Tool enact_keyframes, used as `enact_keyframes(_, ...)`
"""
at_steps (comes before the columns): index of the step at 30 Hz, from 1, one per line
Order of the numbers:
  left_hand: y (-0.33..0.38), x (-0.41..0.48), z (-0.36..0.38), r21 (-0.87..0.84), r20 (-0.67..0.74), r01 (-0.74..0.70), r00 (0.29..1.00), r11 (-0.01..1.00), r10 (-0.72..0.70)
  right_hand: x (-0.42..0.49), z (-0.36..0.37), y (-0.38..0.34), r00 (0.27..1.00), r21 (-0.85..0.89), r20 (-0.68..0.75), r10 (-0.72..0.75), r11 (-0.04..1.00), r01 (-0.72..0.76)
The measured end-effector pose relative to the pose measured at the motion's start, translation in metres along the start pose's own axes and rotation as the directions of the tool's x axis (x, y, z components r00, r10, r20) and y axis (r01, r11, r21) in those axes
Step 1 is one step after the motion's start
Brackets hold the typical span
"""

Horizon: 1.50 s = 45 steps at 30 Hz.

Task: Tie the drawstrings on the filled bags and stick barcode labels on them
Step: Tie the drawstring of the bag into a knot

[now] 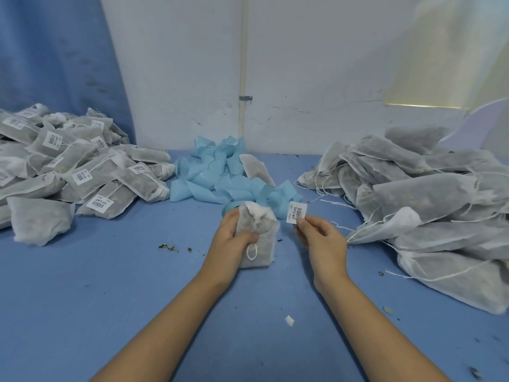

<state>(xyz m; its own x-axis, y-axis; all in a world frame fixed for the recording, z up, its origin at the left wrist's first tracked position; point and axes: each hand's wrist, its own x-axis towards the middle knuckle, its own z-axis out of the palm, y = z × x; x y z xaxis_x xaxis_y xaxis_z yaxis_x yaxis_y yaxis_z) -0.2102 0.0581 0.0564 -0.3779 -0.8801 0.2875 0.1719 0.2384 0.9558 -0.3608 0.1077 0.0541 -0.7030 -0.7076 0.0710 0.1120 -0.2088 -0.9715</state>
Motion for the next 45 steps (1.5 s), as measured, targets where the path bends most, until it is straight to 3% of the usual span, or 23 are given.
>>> enact_keyframes(4, 0.006, 0.01, 0.006, -0.266, -0.168, -0.032, 0.986, 0.964, -0.014, -0.011, 0.01, -0.012, 0.99, 0.198, 0.045, 0.132, 0.97, -0.138)
enact_keyframes(8, 0.01, 0.016, 0.008, -0.352, -0.295, -0.131, 0.955, 0.927, 0.023, -0.031, 0.028, -0.022, 0.951, 0.355, 0.221, 0.217, 0.89, -0.286)
enact_keyframes(12, 0.008, 0.018, 0.008, -0.336, -0.334, -0.159, 0.942, 0.928, 0.04, -0.046, 0.039, -0.02, 0.914, 0.322, 0.337, 0.227, 0.884, -0.339)
enact_keyframes(18, 0.008, 0.019, 0.006, -0.328, -0.351, -0.168, 0.935, 0.93, 0.045, -0.049, 0.04, -0.015, 0.895, 0.228, 0.35, 0.276, 0.902, -0.367)
enact_keyframes(25, 0.013, 0.017, 0.01, -0.336, -0.294, -0.166, 0.954, 0.927, 0.064, -0.046, 0.038, -0.01, 0.876, 0.088, 0.362, 0.32, 0.923, -0.374)
enact_keyframes(31, 0.023, 0.013, 0.012, -0.341, -0.232, -0.148, 0.97, 0.928, 0.069, -0.043, 0.035, -0.011, 0.94, -0.094, 0.272, 0.205, 0.978, -0.186)
enact_keyframes(36, 0.023, 0.01, 0.01, -0.304, -0.179, -0.069, 0.984, 0.95, 0.014, -0.041, 0.031, -0.013, 0.953, 0.026, 0.294, 0.075, 0.996, -0.086)
enact_keyframes(45, 0.022, 0.01, 0.013, -0.241, -0.009, 0.104, 0.994, 0.965, -0.11, -0.033, 0.027, -0.015, 0.936, 0.277, 0.337, 0.104, 0.939, -0.204)
